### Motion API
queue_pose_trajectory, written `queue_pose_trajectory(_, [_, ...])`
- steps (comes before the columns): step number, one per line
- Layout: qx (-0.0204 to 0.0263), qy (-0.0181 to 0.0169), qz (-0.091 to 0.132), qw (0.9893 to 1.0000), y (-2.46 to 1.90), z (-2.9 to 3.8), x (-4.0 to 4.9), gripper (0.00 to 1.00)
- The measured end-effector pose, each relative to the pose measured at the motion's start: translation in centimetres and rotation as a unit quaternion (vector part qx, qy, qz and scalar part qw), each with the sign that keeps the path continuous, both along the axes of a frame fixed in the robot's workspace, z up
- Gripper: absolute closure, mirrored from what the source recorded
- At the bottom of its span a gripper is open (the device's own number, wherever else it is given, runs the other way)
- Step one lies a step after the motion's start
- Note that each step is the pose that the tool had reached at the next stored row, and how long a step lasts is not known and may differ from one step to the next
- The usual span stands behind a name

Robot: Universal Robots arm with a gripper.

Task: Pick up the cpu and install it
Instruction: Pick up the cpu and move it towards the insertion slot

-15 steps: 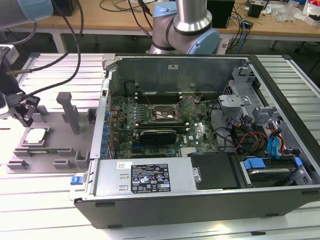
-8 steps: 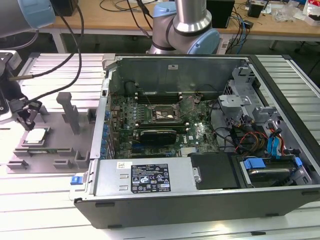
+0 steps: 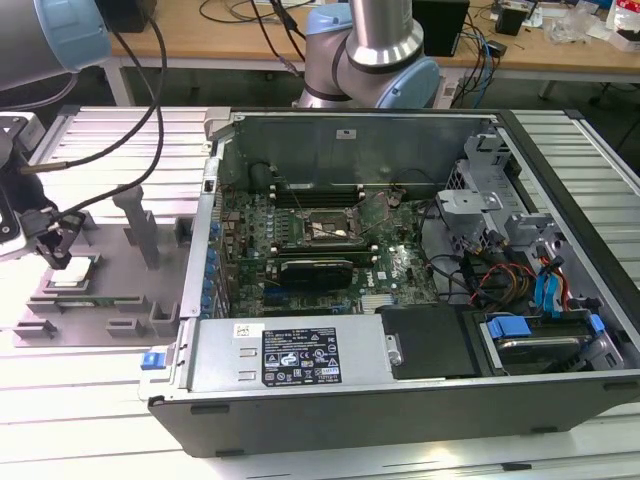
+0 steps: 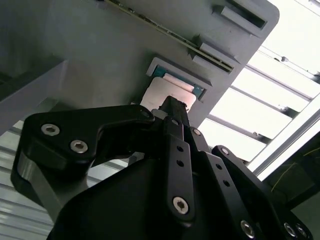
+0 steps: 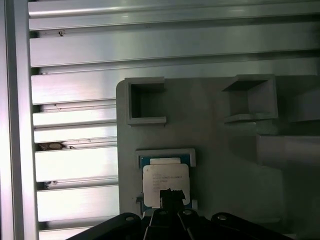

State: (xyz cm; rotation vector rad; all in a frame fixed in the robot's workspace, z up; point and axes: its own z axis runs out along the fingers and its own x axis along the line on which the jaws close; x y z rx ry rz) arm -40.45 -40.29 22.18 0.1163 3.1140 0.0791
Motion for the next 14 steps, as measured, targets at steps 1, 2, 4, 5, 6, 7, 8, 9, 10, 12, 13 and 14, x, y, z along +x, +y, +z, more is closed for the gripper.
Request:
queue_pose_trajectory(1, [0.0,-0.0001,0.0,1.0,0.0,-0.02,0.0,0.89])
queue_pose_trajectory(2, [0.0001,-0.0001,0.0,1.0,0.0,-0.03,0.01,0.89])
queue_pose_trajectory(4, [0.0001,-0.0001,0.0,1.0,0.0,-0.04,0.01,0.89])
queue_pose_trajectory(5, [0.0001,-0.0001,0.0,1.0,0.0,-0.04,0.01,0.89])
queue_pose_trajectory(6, [0.0001,-0.0001,0.0,1.0,0.0,-0.05,0.01,0.76])
queue_pose_trajectory(7, [0.0001,-0.0001,0.0,1.0,0.0,-0.06,0.01,0.7])
queue_pose_trajectory(8, [0.0001,-0.0001,0.0,1.0,0.0,-0.07,0.01,0.58])
queue_pose_trajectory(9, [0.0001,-0.0001,0.0,1.0,0.0,-0.07,0.01,0.52])
queue_pose_trajectory(10, [0.0001,-0.0001,0.0,1.0,0.0,-0.08,0.01,0.46])
queue_pose_trajectory(12, [0.0001,-0.0001,0.0,1.0,0.0,-0.09,0.01,0.34])
queue_pose_trajectory(13, [0.0001,-0.0001,0.0,1.0,0.0,-0.1,0.01,0.28])
queue_pose_trajectory(14, [0.0001,-0.0001,0.0,1.0,0.0,-0.1,0.01,0.22])
